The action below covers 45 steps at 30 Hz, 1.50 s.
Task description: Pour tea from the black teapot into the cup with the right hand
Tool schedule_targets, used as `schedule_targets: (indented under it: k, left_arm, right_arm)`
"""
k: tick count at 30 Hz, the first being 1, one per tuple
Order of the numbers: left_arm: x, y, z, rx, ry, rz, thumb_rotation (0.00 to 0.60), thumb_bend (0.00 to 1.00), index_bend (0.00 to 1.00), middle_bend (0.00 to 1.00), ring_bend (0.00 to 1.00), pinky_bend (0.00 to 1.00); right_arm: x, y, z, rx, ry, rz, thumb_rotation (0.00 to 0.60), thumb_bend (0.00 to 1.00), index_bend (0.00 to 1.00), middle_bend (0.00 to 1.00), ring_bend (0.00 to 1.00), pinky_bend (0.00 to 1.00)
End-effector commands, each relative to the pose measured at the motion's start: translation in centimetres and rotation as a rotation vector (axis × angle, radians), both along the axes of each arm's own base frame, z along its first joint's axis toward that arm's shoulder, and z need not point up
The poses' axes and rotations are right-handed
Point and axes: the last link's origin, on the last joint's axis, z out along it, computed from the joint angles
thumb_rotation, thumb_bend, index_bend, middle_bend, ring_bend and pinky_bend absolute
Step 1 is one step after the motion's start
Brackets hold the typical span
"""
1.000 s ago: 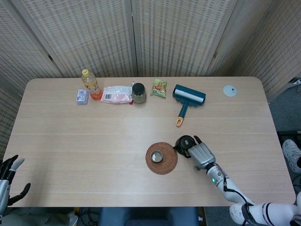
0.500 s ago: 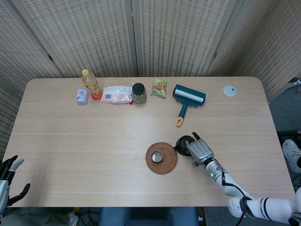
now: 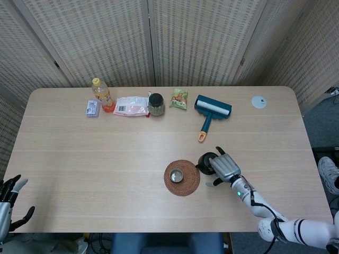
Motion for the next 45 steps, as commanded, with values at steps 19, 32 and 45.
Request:
schedule_targets:
  k: [19, 32, 45]
  left_arm:
    - [0.1, 0.1, -0.1, -0.002, -0.001, -0.001, 0.600, 0.29, 0.15, 0.07, 0.09, 0.02]
    - [0.1, 0.0, 0.0, 0.002, -0.008, -0.005, 0.600, 0.29, 0.15, 0.07, 0.09, 0.02]
    - [0.0, -0.1, 0.1, 0.005, -0.009, -0.004, 0.600, 0.29, 0.15, 0.07, 0.09, 0.01]
  right_arm:
    - [1.2, -1.6, 0.8, -0.051, -0.061, 0.002, 0.351, 0.00, 1.00, 1.00, 0.94, 0.12]
    - [2.9, -1.3, 2.5, -0.070, -0.086, 0.048, 0.351, 0.08, 1.00, 1.00, 0.95, 0.15]
    - [3.0, -0.7, 3.0, -0.093, -0.088, 0.083, 0.350, 0.42, 1.00, 1.00, 0.96, 0.20]
